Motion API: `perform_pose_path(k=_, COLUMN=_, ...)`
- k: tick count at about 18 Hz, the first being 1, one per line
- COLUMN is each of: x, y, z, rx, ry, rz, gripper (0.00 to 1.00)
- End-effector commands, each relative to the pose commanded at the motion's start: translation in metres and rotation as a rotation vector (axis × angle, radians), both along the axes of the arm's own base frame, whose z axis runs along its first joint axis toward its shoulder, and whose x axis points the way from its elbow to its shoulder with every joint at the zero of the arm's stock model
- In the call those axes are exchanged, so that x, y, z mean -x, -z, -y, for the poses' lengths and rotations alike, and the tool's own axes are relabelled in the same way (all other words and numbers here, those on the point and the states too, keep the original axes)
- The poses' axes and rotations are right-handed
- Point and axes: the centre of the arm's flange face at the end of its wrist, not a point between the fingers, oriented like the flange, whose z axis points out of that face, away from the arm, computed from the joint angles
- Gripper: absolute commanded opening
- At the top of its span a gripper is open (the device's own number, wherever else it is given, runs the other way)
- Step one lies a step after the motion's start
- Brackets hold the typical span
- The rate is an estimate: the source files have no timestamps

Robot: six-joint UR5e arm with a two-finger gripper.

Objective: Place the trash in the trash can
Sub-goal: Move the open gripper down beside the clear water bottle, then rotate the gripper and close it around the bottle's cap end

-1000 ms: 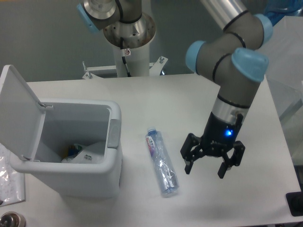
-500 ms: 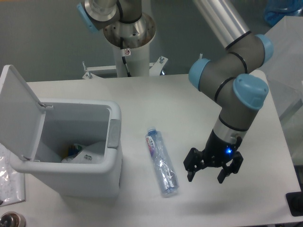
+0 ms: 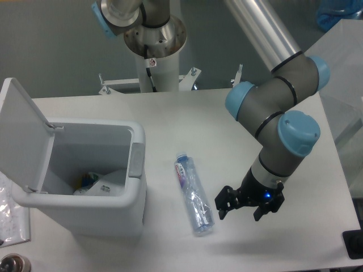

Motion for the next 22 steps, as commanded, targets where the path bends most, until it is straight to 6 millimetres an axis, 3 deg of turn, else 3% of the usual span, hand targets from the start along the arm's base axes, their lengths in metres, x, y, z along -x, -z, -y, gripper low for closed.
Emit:
perform_pose_path(k=5, x=-0.002, y=0.013, z=-0.005, rx=0.061, ry=0.022, rz=0.023, gripper=1.00)
perform_pose_path(k=9, x=-0.016, y=0.032, z=-0.014, rx=0.138, ry=0.054, rz=0.026, gripper=1.00)
perform_pose_path(k=12, x=-0.031, y=0.035, z=-0.030, rx=0.136, ry=0.078, rz=0.031, gripper=1.00)
perform_pose_path(k=16, x=-0.042, y=0.062, z=-0.041, rx=0.169, ry=0.092, rz=0.061, gripper=1.00)
perform_pose_path(k=19, x=-0.047, y=0.066, z=-0.044, rx=0.185, ry=0.096, rz=0.061, gripper=1.00)
perform_pose_path(k=22, x=-0.052, y=0.084, z=-0.050, rx=0.226, ry=0.095, rz=0.064, gripper=1.00)
